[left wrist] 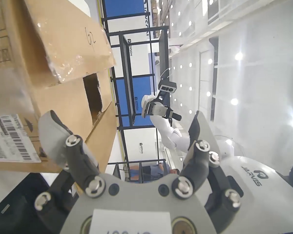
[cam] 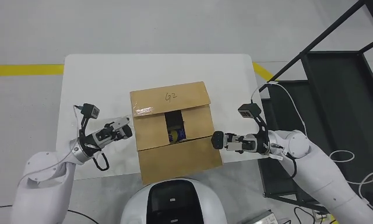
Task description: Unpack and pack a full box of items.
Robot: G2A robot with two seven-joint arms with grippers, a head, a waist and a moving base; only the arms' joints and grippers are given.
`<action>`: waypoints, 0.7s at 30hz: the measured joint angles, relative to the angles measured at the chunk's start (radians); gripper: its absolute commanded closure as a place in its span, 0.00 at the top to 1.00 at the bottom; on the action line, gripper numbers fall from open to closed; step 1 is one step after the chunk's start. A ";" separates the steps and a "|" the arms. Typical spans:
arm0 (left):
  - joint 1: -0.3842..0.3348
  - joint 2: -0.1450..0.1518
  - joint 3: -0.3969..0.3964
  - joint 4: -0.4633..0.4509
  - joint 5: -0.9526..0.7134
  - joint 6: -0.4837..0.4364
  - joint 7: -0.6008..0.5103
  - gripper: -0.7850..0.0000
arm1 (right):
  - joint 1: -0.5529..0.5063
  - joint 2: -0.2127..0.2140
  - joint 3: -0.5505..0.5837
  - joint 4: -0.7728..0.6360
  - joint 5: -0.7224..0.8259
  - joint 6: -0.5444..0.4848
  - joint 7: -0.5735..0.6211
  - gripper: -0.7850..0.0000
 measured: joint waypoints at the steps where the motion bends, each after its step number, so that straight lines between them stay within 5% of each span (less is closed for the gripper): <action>1: -0.009 0.000 0.011 0.001 0.005 0.002 -0.001 1.00 | 0.000 0.000 0.000 0.000 0.000 0.000 0.000 1.00; 10: -0.113 -0.004 0.104 0.109 0.024 0.031 0.037 1.00 | 0.000 0.000 0.000 0.000 0.000 0.000 0.000 1.00; 21: -0.177 -0.008 0.134 0.169 -0.052 -0.039 0.063 1.00 | 0.000 0.000 0.000 0.000 0.000 0.000 0.000 1.00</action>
